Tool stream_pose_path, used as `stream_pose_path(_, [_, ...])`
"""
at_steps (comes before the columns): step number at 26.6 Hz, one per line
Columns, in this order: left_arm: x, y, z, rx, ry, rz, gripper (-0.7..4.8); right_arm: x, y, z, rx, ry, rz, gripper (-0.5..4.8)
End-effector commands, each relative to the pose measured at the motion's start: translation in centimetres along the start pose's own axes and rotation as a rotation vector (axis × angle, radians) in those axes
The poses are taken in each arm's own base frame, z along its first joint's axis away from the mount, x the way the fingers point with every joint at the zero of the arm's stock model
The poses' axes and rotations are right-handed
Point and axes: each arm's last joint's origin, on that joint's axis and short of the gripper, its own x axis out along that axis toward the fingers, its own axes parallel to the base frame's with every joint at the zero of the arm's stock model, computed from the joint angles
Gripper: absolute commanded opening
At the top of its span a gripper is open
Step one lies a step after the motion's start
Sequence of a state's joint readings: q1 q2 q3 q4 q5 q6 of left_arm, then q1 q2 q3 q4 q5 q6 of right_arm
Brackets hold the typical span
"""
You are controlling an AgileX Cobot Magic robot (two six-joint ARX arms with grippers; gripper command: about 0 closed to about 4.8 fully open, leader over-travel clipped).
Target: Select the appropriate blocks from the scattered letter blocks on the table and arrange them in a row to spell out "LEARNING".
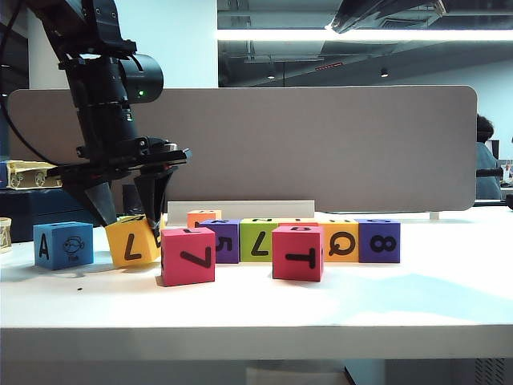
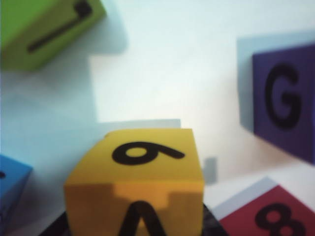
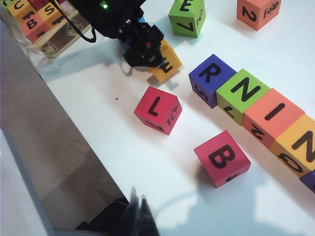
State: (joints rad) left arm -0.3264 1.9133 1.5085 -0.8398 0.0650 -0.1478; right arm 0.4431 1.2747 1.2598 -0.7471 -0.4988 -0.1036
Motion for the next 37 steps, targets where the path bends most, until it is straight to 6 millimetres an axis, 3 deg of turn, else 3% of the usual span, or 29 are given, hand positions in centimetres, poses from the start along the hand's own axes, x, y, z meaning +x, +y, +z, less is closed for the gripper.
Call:
stream_pose_path(1, [-0.3, -0.1, 0.5, 0.001, -0.051, -0.011, 2.69, -0.2, 0.1, 0.2, -0.010, -0.016, 0.008, -0.01])
stream_pose_path(8, [-0.3, -1.2, 1.0, 0.029, -0.117, -0.035, 2.69, -0.2, 0.1, 0.2, -0.010, -0.016, 0.008, -0.01])
stream_pose_path(12, [-0.1, -3.0, 1.2, 0.078, -0.167, -0.048, 2.68, -0.1, 0.1, 0.2, -0.008, -0.012, 0.008, -0.01])
stream_pose_path(19, [0.2, -2.7, 1.0, 0.041, -0.147, 0.023, 2.68, -0.1, 0.1, 0.0, -0.002, -0.002, 0.009, -0.01])
stream_pose_path(37, [0.8, -2.8, 1.2, 0.023, -0.143, -0.030, 2.68, -0.1, 0.1, 0.1, -0.003, -0.002, 0.009, -0.01])
